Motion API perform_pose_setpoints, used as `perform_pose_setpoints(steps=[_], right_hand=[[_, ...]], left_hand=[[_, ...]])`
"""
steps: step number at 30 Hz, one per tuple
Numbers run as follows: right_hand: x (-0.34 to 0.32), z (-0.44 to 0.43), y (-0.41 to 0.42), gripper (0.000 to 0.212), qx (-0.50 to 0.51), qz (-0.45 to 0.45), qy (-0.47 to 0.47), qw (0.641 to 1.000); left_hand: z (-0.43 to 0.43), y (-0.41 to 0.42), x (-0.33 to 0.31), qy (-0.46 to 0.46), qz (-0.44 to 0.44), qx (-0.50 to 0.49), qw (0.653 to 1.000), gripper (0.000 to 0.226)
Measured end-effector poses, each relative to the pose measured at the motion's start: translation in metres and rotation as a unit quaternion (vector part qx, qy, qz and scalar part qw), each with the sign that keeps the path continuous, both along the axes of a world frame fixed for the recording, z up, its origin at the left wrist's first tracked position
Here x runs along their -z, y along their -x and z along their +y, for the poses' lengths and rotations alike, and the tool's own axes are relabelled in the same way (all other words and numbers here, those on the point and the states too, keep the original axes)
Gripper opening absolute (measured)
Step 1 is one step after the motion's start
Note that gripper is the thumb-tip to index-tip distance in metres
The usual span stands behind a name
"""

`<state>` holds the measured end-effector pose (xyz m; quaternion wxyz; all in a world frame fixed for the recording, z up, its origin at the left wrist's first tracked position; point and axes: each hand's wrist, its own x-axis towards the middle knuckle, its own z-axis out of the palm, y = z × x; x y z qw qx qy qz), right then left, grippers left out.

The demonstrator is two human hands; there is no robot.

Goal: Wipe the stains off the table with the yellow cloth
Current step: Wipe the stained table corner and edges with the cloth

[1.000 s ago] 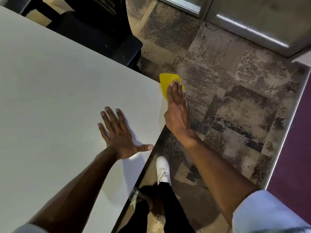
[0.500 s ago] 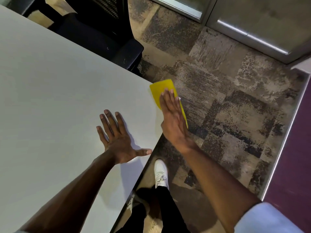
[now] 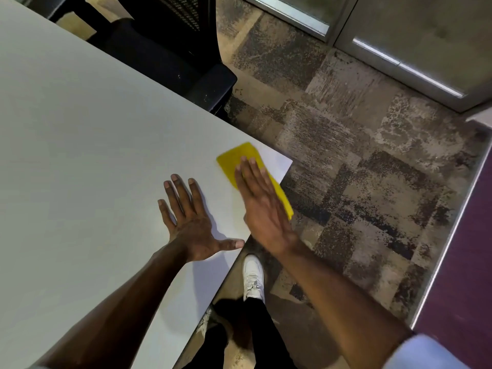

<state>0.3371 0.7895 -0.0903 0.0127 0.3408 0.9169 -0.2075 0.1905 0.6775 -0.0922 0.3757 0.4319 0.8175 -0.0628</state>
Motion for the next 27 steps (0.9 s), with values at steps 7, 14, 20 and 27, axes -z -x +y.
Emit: perform_pose_setpoints(steps=[7, 14, 20, 27], right_hand=[[0.004, 0.052, 0.034, 0.084, 0.066, 0.015, 0.0, 0.998], [0.003, -0.032, -0.019, 0.077, -0.031, 0.038, 0.011, 0.999], [0.007, 0.038, 0.023, 0.085, -0.018, 0.007, -0.017, 1.0], [0.008, 0.039, 0.04, 0.081, 0.033, -0.001, -0.02, 0.999]], left_hand=[[0.001, -0.002, 0.0, 0.003, 0.014, 0.003, 1.0, 0.179], [-0.005, 0.0, 0.01, -0.025, 0.023, 0.0, 0.999, 0.18], [-0.008, 0.002, 0.017, -0.03, 0.037, 0.009, 0.999, 0.181], [-0.009, 0.002, 0.02, -0.035, 0.037, 0.003, 0.999, 0.18]])
